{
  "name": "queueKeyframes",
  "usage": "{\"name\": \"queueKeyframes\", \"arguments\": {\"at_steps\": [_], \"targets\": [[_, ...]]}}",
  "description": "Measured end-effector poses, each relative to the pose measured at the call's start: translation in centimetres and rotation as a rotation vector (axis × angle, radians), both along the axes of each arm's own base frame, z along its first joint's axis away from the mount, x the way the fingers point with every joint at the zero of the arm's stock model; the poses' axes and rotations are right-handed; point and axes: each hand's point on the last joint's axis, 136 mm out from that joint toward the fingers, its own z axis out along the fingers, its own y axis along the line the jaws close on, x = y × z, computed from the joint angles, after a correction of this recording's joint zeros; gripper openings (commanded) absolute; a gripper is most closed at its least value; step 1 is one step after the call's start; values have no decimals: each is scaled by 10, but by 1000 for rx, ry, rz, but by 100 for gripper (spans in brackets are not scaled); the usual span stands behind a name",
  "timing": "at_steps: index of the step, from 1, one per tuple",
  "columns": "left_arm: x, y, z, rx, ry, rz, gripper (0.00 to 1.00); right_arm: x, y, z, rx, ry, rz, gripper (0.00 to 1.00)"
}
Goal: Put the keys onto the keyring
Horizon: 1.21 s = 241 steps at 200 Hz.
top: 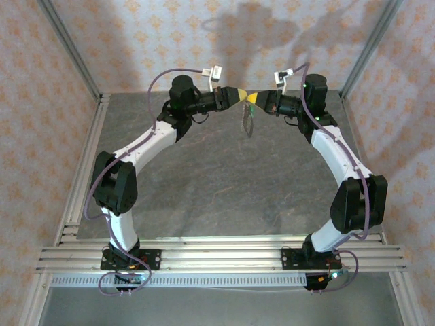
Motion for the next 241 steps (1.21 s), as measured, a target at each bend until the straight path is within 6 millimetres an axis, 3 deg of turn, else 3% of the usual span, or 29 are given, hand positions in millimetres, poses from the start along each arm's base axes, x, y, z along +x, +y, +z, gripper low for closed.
{"name": "queueKeyframes", "arguments": {"at_steps": [67,130,165,213,241], "targets": [[5,5,-5,-3,10,24,28,1,0,0,0,-1,-4,0],[-4,-7,-4,-4,8,-5,27,1,0,0,-1,0,-7,0],[-5,-13,-5,-5,11,-16,19,1,-1,-1,-1,-2,-9,0],[-4,-13,-5,-14,25,-12,0,3,-3,-1,6,-13,-18,0],[-4,-14,-4,-17,24,-9,0,4,-4,-2,12,-14,-27,0]]}}
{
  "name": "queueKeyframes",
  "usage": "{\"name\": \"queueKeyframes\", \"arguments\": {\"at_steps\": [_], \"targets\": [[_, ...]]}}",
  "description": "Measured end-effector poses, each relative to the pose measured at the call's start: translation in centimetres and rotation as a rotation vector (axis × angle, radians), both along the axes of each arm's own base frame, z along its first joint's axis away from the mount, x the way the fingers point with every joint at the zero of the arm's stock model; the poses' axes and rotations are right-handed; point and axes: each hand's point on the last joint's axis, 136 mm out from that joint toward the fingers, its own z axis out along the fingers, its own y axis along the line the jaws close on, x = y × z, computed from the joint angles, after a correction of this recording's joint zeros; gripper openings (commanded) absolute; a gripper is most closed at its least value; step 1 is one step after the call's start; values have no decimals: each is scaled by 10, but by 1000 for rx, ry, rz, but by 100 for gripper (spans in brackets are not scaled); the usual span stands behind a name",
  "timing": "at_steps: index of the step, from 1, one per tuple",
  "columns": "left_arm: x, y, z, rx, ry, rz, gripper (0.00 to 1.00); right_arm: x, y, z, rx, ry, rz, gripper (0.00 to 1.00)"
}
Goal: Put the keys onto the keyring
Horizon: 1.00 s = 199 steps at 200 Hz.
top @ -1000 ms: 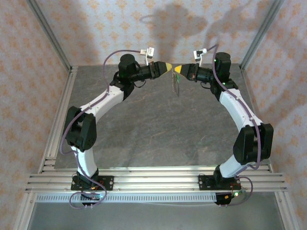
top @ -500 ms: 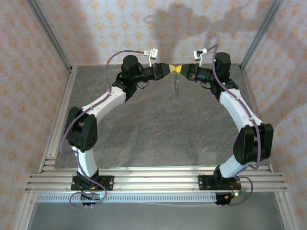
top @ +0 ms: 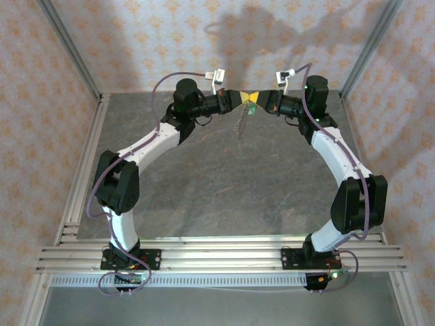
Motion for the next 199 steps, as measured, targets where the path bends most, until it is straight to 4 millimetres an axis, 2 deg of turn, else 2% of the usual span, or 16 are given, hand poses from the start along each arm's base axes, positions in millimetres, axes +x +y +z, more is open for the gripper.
{"name": "queueKeyframes", "arguments": {"at_steps": [44,63,103,172,199], "targets": [[1,-3,0,-3,1,15,0,0,-3,1,13,-1,-27,0],[1,-4,-1,-6,-1,25,0,0,-5,1,18,4,-48,9],[2,-4,1,-16,-15,36,0,1,-10,2,46,20,-86,16],[4,-3,0,-27,-13,50,0,5,-21,6,81,23,-143,16],[4,-3,2,-34,-10,49,0,5,-21,10,96,17,-144,25]]}}
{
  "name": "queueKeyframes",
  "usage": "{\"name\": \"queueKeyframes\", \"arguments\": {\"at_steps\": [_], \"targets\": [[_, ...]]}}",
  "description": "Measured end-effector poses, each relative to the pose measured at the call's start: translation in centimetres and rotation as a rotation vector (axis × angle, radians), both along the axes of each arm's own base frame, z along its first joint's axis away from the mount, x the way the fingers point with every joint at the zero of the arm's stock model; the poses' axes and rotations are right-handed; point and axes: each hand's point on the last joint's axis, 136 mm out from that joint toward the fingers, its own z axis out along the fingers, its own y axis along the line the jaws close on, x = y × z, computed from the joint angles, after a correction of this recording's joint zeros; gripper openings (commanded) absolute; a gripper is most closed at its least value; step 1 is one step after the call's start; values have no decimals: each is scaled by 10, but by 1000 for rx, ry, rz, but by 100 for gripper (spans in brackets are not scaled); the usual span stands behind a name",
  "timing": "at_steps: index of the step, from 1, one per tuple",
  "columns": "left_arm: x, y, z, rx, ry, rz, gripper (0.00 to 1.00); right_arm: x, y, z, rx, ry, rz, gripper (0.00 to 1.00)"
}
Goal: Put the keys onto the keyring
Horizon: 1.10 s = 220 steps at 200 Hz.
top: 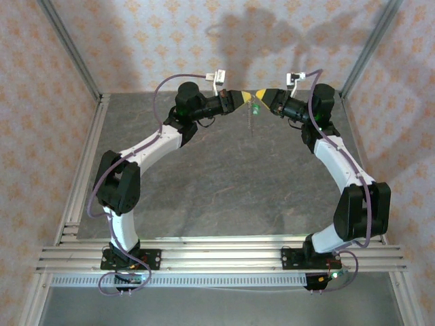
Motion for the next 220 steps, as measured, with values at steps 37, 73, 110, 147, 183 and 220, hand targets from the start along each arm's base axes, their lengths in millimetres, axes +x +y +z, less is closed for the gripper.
{"name": "queueKeyframes", "arguments": {"at_steps": [37,73,110,147,183,220], "targets": [[0,0,4,-12,-10,0,0,0,0,8,25,-12,1,27],[0,1,5,-16,-12,3,0,-2,3,11,34,-16,9,26],[0,1,6,-21,-7,2,0,-6,11,11,35,-19,29,23],[0,1,6,-22,-5,2,0,-4,11,8,34,-11,24,15],[0,1,6,-21,-3,2,0,-3,11,1,31,-3,21,17],[2,2,6,-25,0,16,0,-7,16,-9,27,17,36,23]]}}
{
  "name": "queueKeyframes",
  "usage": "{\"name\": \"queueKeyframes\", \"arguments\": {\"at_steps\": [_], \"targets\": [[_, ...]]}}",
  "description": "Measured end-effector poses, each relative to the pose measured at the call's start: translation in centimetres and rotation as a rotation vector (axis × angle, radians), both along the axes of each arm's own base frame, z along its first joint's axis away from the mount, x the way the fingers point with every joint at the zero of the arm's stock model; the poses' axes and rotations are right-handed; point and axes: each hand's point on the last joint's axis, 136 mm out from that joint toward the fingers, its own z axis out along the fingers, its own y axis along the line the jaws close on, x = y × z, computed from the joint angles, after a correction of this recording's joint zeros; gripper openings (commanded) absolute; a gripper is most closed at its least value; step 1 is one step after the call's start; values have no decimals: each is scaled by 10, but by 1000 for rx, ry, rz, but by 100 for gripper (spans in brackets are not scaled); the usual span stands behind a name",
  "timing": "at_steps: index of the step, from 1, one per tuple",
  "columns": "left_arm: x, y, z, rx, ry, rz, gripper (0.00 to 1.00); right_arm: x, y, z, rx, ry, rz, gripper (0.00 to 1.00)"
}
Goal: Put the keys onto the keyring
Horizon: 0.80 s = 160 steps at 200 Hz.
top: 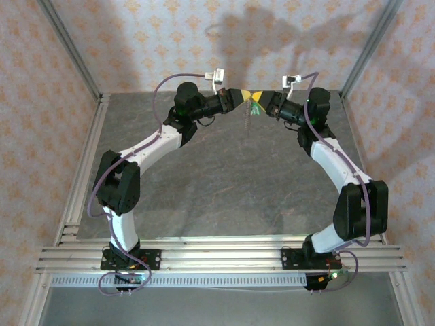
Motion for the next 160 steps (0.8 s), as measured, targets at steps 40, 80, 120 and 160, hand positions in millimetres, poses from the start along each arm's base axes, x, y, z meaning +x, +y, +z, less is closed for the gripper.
{"name": "queueKeyframes", "arguments": {"at_steps": [40,80,120,160], "targets": [[1,0,0,-1,1,6,0,-1,1,-1,-3,-3,2,13],[2,1,0,0,3,9,0,1,0,0,-5,-11,-6,0],[2,1,-1,2,9,9,17,1,0,-1,-8,-15,-5,0],[0,0,0,-1,11,-7,31,-1,-2,-6,-25,-9,8,0]]}}
